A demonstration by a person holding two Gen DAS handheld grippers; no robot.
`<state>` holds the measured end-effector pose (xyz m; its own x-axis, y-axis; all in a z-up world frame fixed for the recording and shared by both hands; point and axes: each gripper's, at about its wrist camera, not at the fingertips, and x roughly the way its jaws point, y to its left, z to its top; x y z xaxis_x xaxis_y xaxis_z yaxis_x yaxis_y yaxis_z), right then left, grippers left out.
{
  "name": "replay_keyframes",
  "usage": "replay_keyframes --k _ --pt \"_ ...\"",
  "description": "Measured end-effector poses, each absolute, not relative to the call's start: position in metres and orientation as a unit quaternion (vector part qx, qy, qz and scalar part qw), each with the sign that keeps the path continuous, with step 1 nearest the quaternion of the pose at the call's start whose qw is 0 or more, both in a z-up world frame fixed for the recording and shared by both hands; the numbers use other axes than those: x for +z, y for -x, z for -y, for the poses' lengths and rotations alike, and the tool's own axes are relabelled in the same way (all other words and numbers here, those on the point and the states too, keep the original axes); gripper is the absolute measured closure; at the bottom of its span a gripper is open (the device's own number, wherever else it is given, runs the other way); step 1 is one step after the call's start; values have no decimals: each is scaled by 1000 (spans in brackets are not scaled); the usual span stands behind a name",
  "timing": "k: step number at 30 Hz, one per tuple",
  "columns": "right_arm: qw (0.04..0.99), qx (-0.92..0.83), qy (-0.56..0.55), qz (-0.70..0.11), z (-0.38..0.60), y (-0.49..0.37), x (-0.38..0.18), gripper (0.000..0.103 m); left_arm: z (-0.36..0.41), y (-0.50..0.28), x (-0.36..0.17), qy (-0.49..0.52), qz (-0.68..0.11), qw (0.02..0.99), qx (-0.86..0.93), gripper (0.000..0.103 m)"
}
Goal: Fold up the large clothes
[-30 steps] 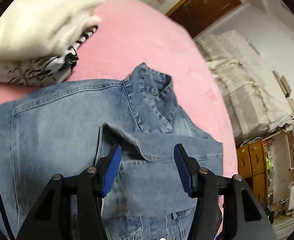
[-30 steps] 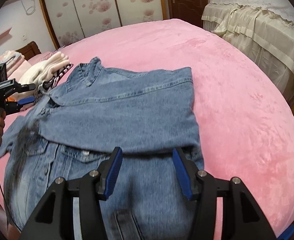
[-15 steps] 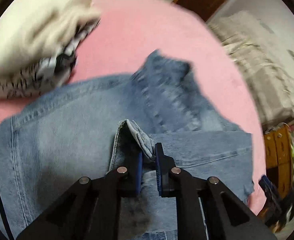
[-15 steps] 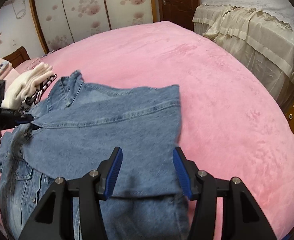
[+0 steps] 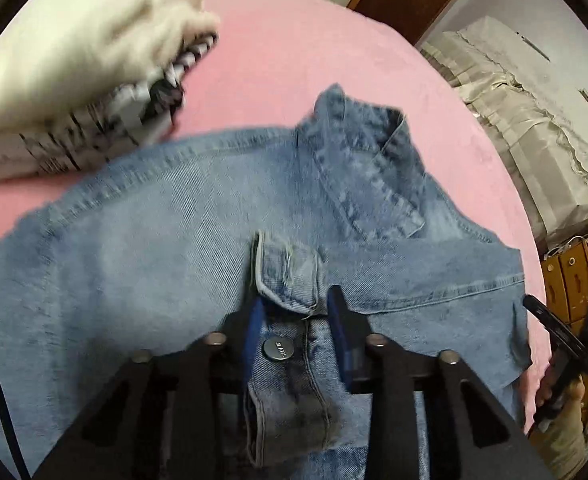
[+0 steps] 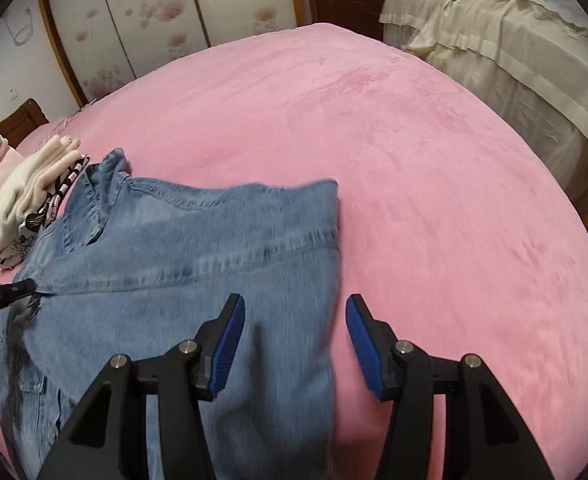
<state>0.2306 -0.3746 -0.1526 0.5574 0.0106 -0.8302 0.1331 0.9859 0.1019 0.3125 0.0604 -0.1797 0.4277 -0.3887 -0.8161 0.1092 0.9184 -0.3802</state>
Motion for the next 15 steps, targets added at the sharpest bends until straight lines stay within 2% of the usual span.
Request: replay_keyframes --k 2,3,8,9,10,11,15 --pt "873 -37 -77 -480 378 -244 -160 50 -62 -309 -167 133 -502 842 -147 60" --pt "870 -38 -81 -485 381 -251 -165 50 -64 -307 -160 134 -495 847 -141 58" --pt "861 -24 -137 -489 394 -274 -178 50 -49 -311 -151 144 -476 853 -159 57" --pt "860 -22 -141 -489 394 -276 -179 55 -38 -317 -158 130 -488 848 -162 58" --pt "861 -22 -137 -488 392 -278 -178 67 -31 -320 -163 120 -497 844 -161 73" --pt "865 -26 -124 -486 391 -279 -175 91 -25 -324 -171 110 -509 839 -156 93" --pt "869 -45 -117 -479 398 -273 -173 91 -15 -337 -207 86 -545 824 -130 98"
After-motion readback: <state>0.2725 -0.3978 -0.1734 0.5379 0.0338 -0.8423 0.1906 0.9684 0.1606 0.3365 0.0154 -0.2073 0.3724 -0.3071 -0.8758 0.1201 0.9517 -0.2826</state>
